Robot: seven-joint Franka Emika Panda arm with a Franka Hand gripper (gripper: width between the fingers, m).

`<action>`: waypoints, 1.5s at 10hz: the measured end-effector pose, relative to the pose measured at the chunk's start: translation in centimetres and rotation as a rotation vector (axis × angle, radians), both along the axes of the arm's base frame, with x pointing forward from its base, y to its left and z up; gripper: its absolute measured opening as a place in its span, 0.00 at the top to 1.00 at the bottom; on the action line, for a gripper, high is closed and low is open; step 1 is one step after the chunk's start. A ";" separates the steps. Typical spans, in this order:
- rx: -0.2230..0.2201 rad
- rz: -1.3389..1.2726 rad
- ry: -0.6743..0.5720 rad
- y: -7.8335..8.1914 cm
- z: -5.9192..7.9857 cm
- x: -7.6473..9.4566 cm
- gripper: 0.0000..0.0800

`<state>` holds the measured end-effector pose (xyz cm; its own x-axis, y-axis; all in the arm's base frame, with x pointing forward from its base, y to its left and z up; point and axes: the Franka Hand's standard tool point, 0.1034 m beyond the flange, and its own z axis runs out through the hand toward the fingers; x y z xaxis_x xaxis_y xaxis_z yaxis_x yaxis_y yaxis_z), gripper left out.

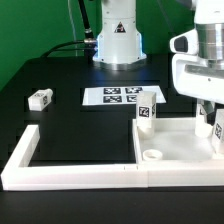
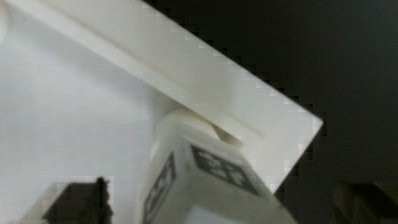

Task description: Assemble square table

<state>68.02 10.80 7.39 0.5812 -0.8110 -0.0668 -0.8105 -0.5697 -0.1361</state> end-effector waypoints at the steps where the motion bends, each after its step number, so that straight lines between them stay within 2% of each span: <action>1: -0.004 0.056 -0.008 -0.1 0.0 0.0 0.20; 3: -0.028 0.239 -0.030 -0.2 0.0 0.0 0.19; 4: -0.076 0.487 -0.055 -0.4 0.1 0.1 0.19; 5: -0.107 0.746 -0.075 0.2 0.0 0.0 0.19; 6: -0.107 0.762 -0.069 0.9 0.0 -0.2 0.19; 8: -0.106 0.726 -0.067 0.5 0.0 -0.1 0.21; 9: -0.102 0.686 -0.063 0.6 0.0 -0.2 0.45; 10: -0.097 0.584 -0.047 0.4 -0.1 -0.3 0.62; 12: -0.089 0.404 -0.027 -0.1 -0.1 -0.2 0.63; 15: -0.064 -0.048 0.008 -0.1 -0.1 -0.2 0.63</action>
Offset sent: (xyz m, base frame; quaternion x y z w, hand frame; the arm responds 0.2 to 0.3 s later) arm 0.0115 0.0049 0.0079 -0.0221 0.0371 -0.5576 0.8290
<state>67.85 10.66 7.28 0.5414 -0.8406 -0.0188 -0.8380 -0.5376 -0.0937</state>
